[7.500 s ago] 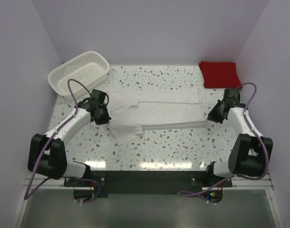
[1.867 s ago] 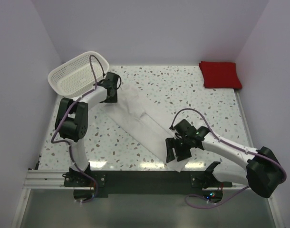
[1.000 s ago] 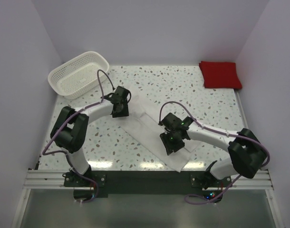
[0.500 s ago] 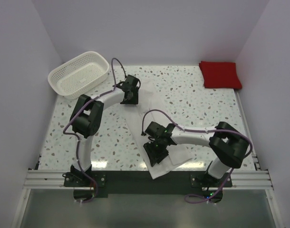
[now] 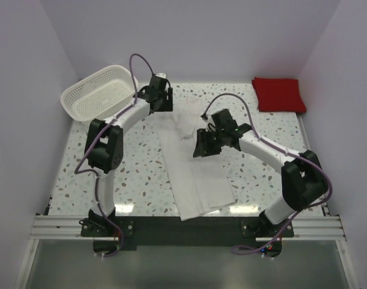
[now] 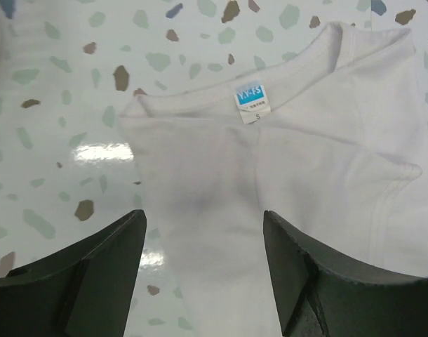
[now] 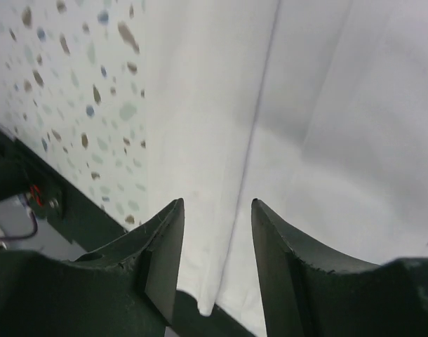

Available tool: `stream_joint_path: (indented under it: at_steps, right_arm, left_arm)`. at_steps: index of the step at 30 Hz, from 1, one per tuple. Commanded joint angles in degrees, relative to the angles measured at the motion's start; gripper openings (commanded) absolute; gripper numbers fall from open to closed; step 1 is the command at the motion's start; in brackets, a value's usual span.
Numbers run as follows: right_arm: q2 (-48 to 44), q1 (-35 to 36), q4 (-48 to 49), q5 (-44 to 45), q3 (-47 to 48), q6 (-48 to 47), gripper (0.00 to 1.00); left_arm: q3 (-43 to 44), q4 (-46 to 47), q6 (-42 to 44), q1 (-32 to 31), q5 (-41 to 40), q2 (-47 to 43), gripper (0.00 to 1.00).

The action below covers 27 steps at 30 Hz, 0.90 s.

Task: Fold and stack the t-shirts
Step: Fold the tshirt

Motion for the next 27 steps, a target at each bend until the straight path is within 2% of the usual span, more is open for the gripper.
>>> stream_joint_path:
  at_steps: [1, 3, 7, 13, 17, 22, 27]
  right_arm:
    - [0.8, -5.3, 5.7, -5.7, 5.2, -2.2, 0.47]
    - [5.1, -7.9, 8.9, -7.8, 7.4, -1.7, 0.47]
    - [13.4, -14.3, 14.6, -10.5, 15.4, -0.3, 0.46]
    - [28.8, -18.1, 19.3, -14.1, 29.2, 1.7, 0.4]
    - [37.1, -18.5, 26.0, -17.5, 35.5, 5.6, 0.4]
    - [45.9, -18.3, 31.2, -21.2, 43.2, 11.5, 0.4]
    - [52.2, -18.7, 27.7, -16.6, 46.2, 11.5, 0.4]
  left_arm:
    - [-3.7, 2.5, -1.2, 2.1, 1.2, -10.4, 0.73]
    - [-6.9, 2.4, -2.1, 2.1, 1.2, -15.6, 0.73]
    - [-19.1, 2.5, -3.9, 2.0, 3.6, -25.2, 0.73]
    - [-36.7, 4.4, -3.2, 2.0, 6.1, -40.7, 0.73]
    - [-44.6, 4.3, -0.9, 2.0, 5.4, -49.1, 0.73]
    - [-53.9, 7.4, -0.4, 2.0, 4.5, -53.5, 0.73]
    - [-55.4, 8.3, -1.7, 2.0, 4.2, -51.7, 0.72]
